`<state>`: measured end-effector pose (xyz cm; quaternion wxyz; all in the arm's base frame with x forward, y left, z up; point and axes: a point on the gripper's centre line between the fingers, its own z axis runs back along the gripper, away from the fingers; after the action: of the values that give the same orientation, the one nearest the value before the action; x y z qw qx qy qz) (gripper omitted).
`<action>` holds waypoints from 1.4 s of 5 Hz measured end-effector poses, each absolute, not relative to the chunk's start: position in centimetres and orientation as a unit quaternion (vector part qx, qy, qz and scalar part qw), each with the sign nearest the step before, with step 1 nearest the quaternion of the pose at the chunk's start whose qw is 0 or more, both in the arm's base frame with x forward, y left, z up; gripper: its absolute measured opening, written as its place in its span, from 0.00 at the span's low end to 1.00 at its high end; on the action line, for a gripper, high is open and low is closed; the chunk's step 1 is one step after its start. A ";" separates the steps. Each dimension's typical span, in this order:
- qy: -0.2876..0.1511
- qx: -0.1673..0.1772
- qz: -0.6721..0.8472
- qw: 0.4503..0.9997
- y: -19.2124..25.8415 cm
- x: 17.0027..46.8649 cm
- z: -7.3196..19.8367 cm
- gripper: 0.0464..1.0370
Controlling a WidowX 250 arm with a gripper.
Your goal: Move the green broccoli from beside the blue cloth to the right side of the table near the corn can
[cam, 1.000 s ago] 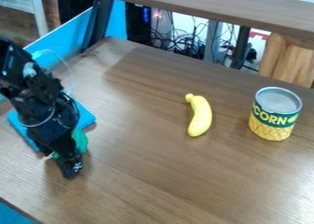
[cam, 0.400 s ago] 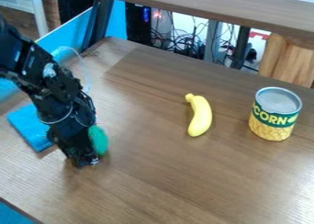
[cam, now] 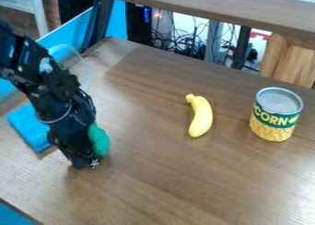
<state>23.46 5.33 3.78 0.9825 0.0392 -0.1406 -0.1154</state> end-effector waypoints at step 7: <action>-0.096 -0.036 -0.313 0.944 -19.2 30.0 6.3 0.29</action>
<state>30.01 -19.15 6.26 0.9442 -0.0363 -0.0961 -0.3128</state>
